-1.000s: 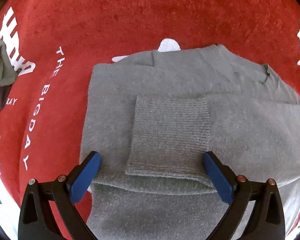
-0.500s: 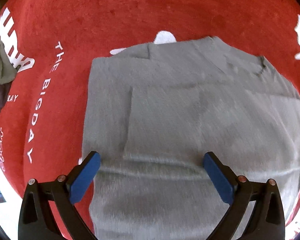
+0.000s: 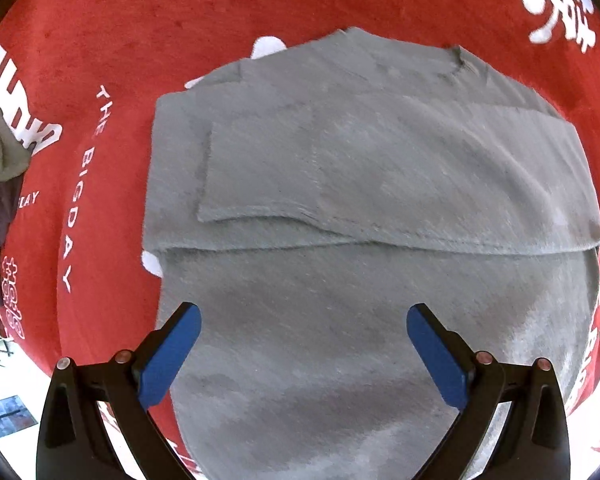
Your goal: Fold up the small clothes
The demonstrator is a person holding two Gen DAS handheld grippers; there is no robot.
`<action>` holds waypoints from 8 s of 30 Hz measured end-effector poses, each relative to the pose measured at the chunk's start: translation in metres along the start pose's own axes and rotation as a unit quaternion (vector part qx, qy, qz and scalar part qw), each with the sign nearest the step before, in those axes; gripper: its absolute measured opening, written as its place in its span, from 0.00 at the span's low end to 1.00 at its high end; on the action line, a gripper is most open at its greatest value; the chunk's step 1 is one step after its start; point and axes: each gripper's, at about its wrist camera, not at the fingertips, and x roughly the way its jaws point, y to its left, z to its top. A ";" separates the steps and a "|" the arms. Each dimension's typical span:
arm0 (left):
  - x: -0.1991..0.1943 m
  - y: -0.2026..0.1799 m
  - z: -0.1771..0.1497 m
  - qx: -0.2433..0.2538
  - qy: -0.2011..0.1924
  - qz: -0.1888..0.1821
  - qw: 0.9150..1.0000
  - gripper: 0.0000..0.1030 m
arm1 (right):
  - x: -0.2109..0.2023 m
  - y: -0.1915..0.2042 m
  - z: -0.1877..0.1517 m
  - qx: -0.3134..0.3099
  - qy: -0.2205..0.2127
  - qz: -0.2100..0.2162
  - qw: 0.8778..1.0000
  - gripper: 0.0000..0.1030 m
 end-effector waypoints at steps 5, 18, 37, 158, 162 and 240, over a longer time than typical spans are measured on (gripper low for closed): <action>-0.002 -0.020 -0.001 0.007 0.007 0.012 1.000 1.00 | 0.002 -0.004 -0.001 -0.014 0.016 0.009 1.000 0.47; -0.008 -0.061 -0.030 -0.009 0.036 -0.055 0.998 1.00 | -0.004 0.003 -0.001 -0.126 0.031 0.026 0.991 0.89; -0.014 0.026 -0.143 -0.058 0.060 -0.084 0.993 1.00 | 0.004 0.022 -0.098 -0.150 0.060 0.022 0.987 0.89; 0.025 0.111 0.082 -0.120 -0.118 -0.087 0.982 0.70 | 0.072 0.038 0.211 0.070 0.026 0.292 0.954 0.57; 0.014 0.112 0.070 -0.106 -0.110 -0.071 0.986 0.70 | 0.041 0.053 0.204 0.020 0.002 0.256 0.966 0.57; 0.030 0.073 -0.085 -0.038 0.056 -0.032 0.997 1.00 | 0.057 0.125 -0.024 -0.165 0.066 -0.007 0.984 0.80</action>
